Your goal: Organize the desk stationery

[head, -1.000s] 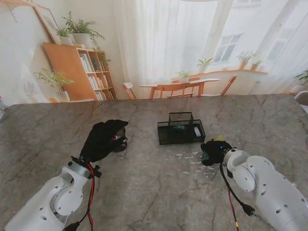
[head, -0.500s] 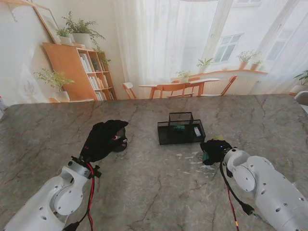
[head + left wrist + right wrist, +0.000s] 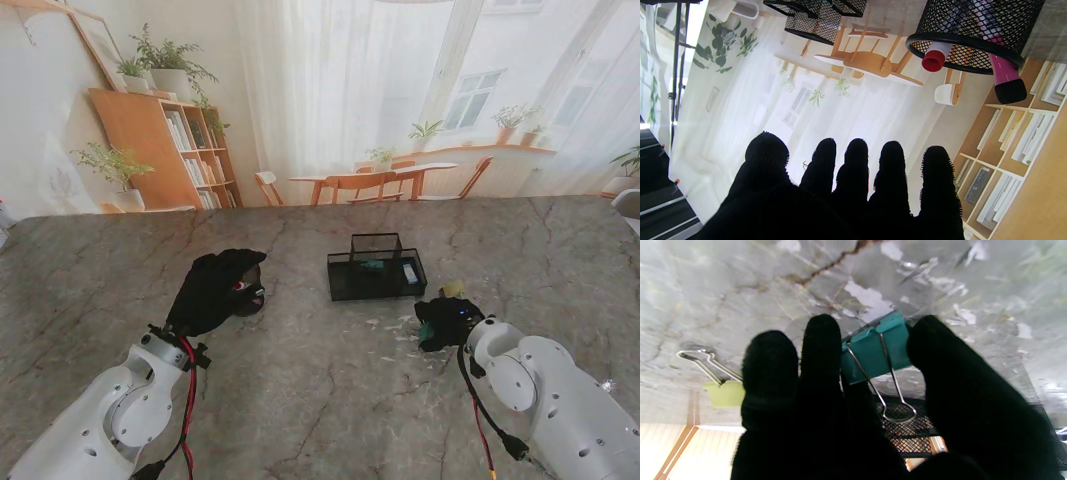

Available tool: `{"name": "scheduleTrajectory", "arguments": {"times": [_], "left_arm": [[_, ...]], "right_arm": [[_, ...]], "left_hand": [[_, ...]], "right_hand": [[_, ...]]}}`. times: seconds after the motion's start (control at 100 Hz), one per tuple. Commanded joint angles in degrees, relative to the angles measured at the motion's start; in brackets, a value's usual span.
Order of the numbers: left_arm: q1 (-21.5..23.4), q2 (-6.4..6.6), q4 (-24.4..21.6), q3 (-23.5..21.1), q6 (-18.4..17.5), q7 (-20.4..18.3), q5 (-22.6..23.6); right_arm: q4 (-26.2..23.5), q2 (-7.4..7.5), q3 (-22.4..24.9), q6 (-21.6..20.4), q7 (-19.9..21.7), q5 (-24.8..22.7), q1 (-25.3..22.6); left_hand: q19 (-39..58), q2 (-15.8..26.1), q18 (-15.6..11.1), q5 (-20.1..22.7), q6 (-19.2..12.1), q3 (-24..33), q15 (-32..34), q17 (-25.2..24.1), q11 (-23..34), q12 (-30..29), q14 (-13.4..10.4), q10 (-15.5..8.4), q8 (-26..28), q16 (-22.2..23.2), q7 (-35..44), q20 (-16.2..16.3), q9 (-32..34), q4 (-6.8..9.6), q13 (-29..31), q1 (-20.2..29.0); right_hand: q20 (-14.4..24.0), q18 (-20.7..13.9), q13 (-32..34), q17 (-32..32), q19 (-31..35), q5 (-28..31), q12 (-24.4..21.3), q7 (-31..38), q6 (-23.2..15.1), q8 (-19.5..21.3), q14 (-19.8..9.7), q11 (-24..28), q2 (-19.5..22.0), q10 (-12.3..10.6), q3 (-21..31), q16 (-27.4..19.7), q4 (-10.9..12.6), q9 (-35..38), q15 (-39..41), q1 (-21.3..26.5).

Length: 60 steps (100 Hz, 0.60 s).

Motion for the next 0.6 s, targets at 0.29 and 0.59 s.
{"name": "scheduleTrajectory", "arguments": {"times": [0.29,0.59], "left_arm": [[0.22,-0.13,-0.09,0.07,0.0,0.17,-0.01],[0.21,-0.14,-0.07,0.08,-0.07,0.27,0.0]], "right_arm": [[-4.8,-0.96,3.72,0.58,-0.34,1.67,-3.55],[-10.6,-2.02,6.59,0.24,-1.63,5.35,-2.44]], "left_hand": [[-0.75,3.31,-0.73,1.08,-0.47,-1.07,-0.01,-0.49,-0.18,0.33,-1.24,-1.09,0.2,0.24,0.29,-0.51,0.25,0.95,0.71,1.05],[-0.8,3.29,-0.71,1.08,-0.43,-1.1,-0.03,-0.54,-0.2,0.32,-1.34,-0.97,0.21,0.22,0.3,-0.53,0.2,0.95,0.74,1.01]], "right_hand": [[-0.12,-3.62,1.5,1.98,1.84,2.47,1.9,11.71,-9.36,0.46,-0.35,5.17,2.22,-13.28,6.61,0.51,0.84,7.83,0.8,7.61],[0.08,-3.82,1.63,2.04,2.15,2.68,2.09,12.23,-9.68,0.08,-0.45,4.95,2.14,-13.25,6.44,0.72,0.82,8.04,0.97,7.9]]}}
